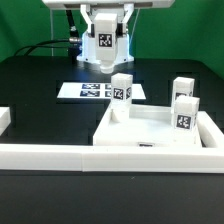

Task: Assemble square table

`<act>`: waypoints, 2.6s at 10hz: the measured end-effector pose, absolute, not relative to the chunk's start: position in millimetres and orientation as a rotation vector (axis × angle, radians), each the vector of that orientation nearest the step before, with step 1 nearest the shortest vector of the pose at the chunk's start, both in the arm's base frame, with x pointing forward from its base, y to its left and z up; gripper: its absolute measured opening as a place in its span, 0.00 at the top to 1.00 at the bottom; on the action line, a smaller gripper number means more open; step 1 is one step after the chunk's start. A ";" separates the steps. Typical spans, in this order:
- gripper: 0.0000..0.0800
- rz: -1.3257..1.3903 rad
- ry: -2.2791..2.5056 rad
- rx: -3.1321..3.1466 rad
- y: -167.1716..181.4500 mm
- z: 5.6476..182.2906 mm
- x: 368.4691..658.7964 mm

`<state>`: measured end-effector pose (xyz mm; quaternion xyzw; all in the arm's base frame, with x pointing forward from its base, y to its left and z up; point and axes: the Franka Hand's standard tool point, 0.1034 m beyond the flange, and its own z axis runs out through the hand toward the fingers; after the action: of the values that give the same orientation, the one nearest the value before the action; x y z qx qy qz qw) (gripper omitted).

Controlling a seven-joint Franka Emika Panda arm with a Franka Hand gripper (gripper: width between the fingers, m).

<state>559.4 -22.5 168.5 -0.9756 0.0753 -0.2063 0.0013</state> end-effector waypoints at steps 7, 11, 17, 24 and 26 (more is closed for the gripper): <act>0.64 -0.757 0.316 -3.038 -2.0 129.2 599.0; 0.64 -0.758 0.312 -3.042 -5.0 129.5 598.7; 0.64 -0.808 0.292 -3.064 -15.8 99.8 595.4; 0.64 -0.827 0.257 -3.075 -4.0 84.5 592.8; 0.64 -0.839 0.258 -3.076 -5.7 84.0 592.9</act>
Offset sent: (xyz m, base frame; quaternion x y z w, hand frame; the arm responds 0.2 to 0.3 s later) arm 0.0473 0.0248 -0.0119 0.0470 0.0518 0.0671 0.9953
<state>592.9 -5.7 84.0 -0.9612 0.0806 -0.2622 -0.0286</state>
